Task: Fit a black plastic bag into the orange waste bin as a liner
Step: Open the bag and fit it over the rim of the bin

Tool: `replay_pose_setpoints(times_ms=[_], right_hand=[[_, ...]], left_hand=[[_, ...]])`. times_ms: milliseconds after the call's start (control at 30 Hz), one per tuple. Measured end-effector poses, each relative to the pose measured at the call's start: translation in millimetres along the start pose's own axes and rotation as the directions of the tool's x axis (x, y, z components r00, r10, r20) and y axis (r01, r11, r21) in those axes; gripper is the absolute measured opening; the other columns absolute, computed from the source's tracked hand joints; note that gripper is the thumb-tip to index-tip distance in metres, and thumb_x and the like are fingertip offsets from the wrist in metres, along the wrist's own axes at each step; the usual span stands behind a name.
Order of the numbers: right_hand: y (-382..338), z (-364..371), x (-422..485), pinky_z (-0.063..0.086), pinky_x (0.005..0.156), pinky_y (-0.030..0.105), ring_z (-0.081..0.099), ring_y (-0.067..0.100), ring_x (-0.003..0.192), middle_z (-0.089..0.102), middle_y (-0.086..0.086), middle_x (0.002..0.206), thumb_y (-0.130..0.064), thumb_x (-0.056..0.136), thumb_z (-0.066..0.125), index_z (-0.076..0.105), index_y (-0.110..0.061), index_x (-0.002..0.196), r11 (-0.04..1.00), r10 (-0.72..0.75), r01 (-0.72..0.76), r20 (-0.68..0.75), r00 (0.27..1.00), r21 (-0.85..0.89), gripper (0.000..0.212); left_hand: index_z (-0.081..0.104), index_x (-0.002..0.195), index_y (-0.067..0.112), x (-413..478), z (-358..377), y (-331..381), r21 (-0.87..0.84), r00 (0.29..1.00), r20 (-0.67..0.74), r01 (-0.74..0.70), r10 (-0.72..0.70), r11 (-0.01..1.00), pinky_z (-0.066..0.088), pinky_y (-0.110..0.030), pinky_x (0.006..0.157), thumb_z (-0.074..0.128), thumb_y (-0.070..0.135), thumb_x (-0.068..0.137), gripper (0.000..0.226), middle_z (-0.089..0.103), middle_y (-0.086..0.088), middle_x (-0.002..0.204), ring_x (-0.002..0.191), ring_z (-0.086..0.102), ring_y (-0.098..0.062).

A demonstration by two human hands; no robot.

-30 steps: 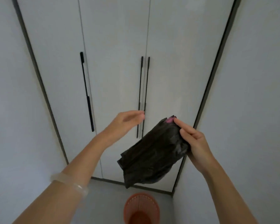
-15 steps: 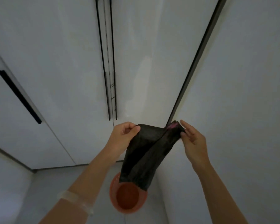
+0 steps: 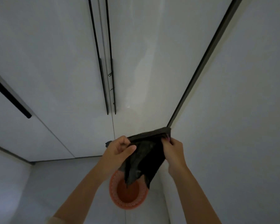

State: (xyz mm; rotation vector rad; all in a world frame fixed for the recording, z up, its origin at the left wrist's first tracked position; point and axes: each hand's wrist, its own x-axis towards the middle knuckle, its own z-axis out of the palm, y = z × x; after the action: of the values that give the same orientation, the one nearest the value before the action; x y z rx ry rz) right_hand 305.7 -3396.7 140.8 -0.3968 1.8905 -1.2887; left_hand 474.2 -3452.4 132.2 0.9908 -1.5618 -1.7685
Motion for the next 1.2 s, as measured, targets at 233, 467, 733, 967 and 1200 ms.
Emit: replay_pose_setpoints(times_ms=[233, 467, 733, 967, 1200], right_hand=[[-4.2, -41.6, 29.8, 0.053, 0.065, 0.029, 0.063, 0.023, 0.081, 0.069, 0.014, 0.089, -0.012, 0.086, 0.062, 0.070, -0.008, 0.085, 0.996, 0.073, -0.070, 0.056, 0.996, -0.061, 0.009], [7.5, -24.4, 25.7, 0.053, 0.058, 0.022, 0.066, 0.016, 0.069, 0.071, 0.010, 0.079, -0.006, 0.084, 0.063, 0.069, -0.005, 0.086, 0.989, 0.083, -0.114, 0.272, 0.959, 0.098, 0.006], [53.1, -2.8, 13.9, 0.058, 0.077, 0.040, 0.070, 0.031, 0.079, 0.072, 0.020, 0.085, 0.003, 0.076, 0.070, 0.067, -0.002, 0.085, 0.976, 0.191, -0.212, 0.270, 0.944, 0.051, 0.012], [60.0, -24.6, 38.3, 0.054, 0.080, 0.043, 0.065, 0.033, 0.097, 0.069, 0.020, 0.105, -0.017, 0.096, 0.043, 0.062, -0.001, 0.111, 0.758, 0.352, -0.538, 0.464, 0.813, 0.368, 0.028], [31.2, -78.0, 72.2, 0.058, 0.048, 0.022, 0.070, 0.017, 0.053, 0.071, 0.011, 0.068, -0.012, 0.054, 0.070, 0.072, -0.006, 0.072, 0.750, 0.203, -0.290, 0.210, 0.956, 0.594, 0.020]], left_hand=[[0.051, 0.081, 0.004, 23.6, -35.4, -36.0, 0.135, 0.889, -0.439, 0.203, -0.125, 0.970, 0.039, -0.034, 0.064, 0.057, 0.000, 0.086, 0.009, 0.058, -0.017, 0.075, 0.074, 0.052, -0.027], [0.062, 0.085, 0.016, 20.8, 38.9, -16.2, 0.396, 0.926, -0.374, 0.218, -0.060, 0.892, 0.048, -0.028, 0.083, 0.057, 0.031, 0.087, 0.016, 0.062, 0.001, 0.090, 0.096, 0.059, -0.024], [0.068, 0.091, -0.012, 43.1, 56.8, -37.2, -0.081, 0.844, -0.228, 0.481, -0.486, 0.873, 0.055, -0.052, 0.086, 0.068, 0.019, 0.081, 0.032, 0.069, -0.035, 0.098, 0.093, 0.067, -0.044], [0.067, 0.098, -0.001, 38.9, 19.5, -62.3, -0.545, 0.849, -0.102, 0.388, -0.518, 0.743, 0.058, -0.034, 0.067, 0.061, 0.020, 0.085, 0.026, 0.072, -0.018, 0.091, 0.083, 0.069, -0.029], [0.061, 0.107, -0.003, 11.0, -71.5, -107.6, -0.230, 0.729, -0.513, 0.392, -0.453, 0.891, 0.057, -0.022, 0.047, 0.055, 0.006, 0.088, 0.022, 0.064, -0.024, 0.101, 0.070, 0.062, -0.024]])
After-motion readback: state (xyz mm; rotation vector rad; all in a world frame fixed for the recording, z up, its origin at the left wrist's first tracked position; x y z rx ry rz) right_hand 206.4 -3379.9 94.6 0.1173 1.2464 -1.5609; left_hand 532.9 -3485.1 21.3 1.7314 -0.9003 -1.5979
